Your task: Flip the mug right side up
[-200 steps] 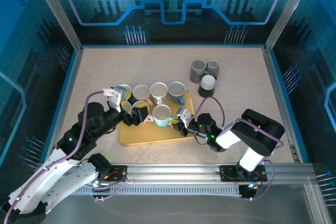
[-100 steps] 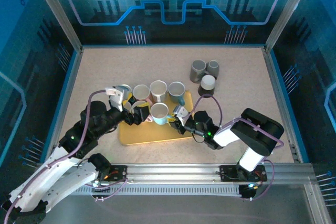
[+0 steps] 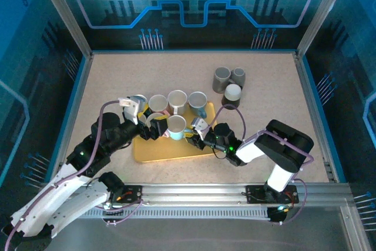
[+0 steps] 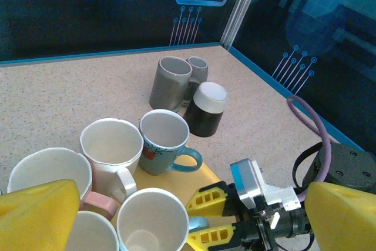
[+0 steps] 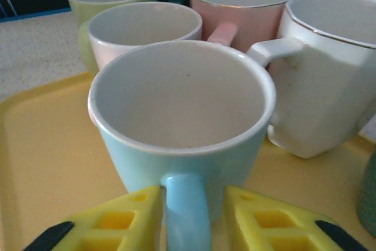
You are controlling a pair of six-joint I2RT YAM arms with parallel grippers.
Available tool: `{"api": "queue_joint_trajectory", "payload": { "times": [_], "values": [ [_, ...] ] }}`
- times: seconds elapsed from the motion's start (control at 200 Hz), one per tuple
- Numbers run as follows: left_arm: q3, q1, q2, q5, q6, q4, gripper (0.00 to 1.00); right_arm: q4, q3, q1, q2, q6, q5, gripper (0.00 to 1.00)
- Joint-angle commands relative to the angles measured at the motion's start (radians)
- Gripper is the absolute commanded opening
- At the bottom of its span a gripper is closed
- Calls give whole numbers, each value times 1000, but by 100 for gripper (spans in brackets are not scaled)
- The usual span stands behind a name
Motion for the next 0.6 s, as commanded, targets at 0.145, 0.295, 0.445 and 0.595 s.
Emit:
{"api": "queue_joint_trajectory", "payload": {
  "times": [0.145,0.295,0.445,0.595],
  "values": [
    [54,9,59,-10,3,-38,99,-238,-13,-8,-308,-13,22,46],
    [235,5,219,-79,-20,-189,99,-786,183,-45,-558,64,147,51],
    [427,-7,440,-107,-31,-258,99,-1413,573,-224,-568,254,167,48],
    [591,-21,658,-87,-26,-260,99,-1538,713,-323,-553,316,231,46]
  ]
}}
